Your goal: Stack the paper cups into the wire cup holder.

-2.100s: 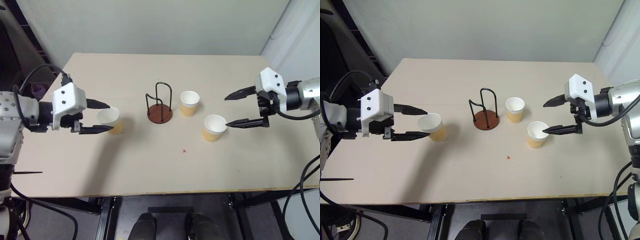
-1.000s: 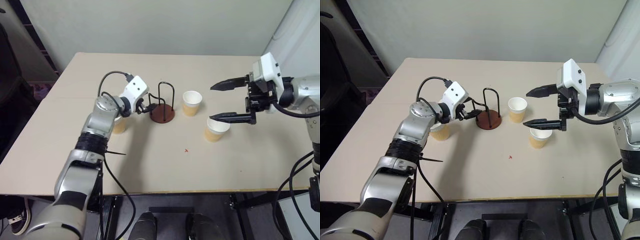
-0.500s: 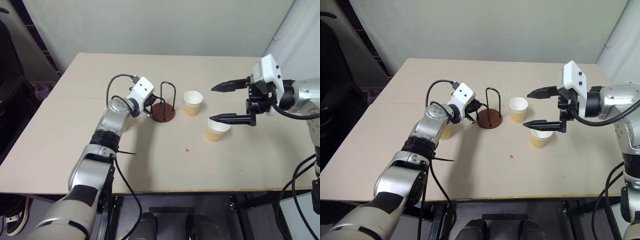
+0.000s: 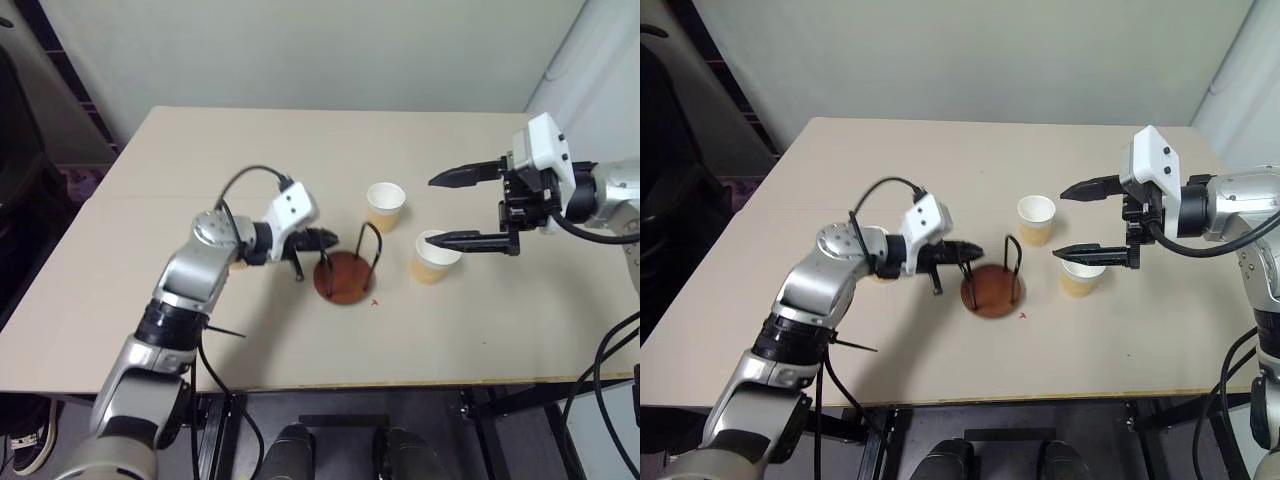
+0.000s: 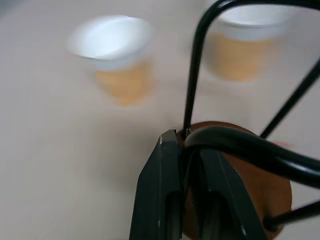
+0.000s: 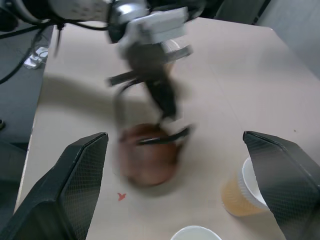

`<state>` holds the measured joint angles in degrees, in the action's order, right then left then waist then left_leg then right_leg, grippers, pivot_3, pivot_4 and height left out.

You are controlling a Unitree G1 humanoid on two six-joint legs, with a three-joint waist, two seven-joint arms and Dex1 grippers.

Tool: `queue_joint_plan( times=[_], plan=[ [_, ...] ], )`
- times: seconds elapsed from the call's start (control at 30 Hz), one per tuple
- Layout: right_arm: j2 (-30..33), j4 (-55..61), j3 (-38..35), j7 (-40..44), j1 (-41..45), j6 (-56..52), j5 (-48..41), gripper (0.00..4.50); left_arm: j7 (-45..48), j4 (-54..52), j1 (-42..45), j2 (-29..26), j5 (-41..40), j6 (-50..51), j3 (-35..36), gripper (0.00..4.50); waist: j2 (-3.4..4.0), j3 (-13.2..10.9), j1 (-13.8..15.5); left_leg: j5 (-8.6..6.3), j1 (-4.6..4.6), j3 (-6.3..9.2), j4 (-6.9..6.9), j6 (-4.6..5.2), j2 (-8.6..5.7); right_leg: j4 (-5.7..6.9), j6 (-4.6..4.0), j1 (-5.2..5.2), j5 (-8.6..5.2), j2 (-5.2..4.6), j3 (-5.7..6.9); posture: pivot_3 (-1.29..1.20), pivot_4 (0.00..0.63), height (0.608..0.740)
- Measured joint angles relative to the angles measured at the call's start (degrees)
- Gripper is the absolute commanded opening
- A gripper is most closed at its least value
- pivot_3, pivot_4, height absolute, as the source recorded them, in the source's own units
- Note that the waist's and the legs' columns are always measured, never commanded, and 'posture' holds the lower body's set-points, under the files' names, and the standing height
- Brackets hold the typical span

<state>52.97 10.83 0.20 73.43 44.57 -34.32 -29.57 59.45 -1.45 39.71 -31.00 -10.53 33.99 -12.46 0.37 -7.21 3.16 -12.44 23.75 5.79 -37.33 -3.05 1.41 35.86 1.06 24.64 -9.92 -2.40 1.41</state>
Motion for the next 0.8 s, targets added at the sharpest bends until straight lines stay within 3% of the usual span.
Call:
queue_joint_plan(
  times=[0.3, 0.57, 0.67, 0.8],
  plan=[
    [5.5, 4.2, 1.0, 6.4, -8.0, 0.6, -0.1, 4.5, -4.5, -3.3, -1.3, 5.3, -1.1, 3.7, -2.6, 0.03, 0.0, 0.0, 0.0, -0.23, -0.32, -0.12, -0.05, 0.49, 0.39, 0.06, -0.26, -0.35, -0.15, -0.17, -0.07, 0.0, 0.15, 0.74],
    [5.8, 6.3, 1.0, 6.4, -9.3, 0.7, 0.0, 4.5, -5.5, -2.9, -1.2, 5.3, -0.4, 3.2, -5.1, 0.03, 0.0, 0.0, -0.6, -0.26, -0.63, -0.42, -0.01, 0.42, 0.28, 0.03, 0.06, -0.52, -0.29, 0.09, -0.21, 0.0, 0.15, 0.74],
    [5.8, 6.6, 1.0, 6.0, -9.3, 0.8, 0.2, 4.5, -5.0, -3.0, -1.2, 4.9, -0.5, 3.2, -5.2, 0.86, 0.0, 0.0, -0.6, -0.26, -0.62, -0.41, -0.01, 0.42, 0.29, 0.04, 0.0, -0.52, -0.4, 0.09, -0.28, 0.0, 0.15, 0.74],
    [5.8, 5.6, 1.4, 5.7, -9.4, 1.8, 1.9, 4.5, -4.7, -3.1, -1.3, 4.1, -0.6, 3.1, -5.2, 2.39, 0.0, 0.0, -0.5, -0.26, -0.61, -0.39, -0.01, 0.42, 0.32, 0.04, 0.12, -0.52, -0.47, 0.06, -0.52, 0.0, 0.15, 0.74]
  ],
)
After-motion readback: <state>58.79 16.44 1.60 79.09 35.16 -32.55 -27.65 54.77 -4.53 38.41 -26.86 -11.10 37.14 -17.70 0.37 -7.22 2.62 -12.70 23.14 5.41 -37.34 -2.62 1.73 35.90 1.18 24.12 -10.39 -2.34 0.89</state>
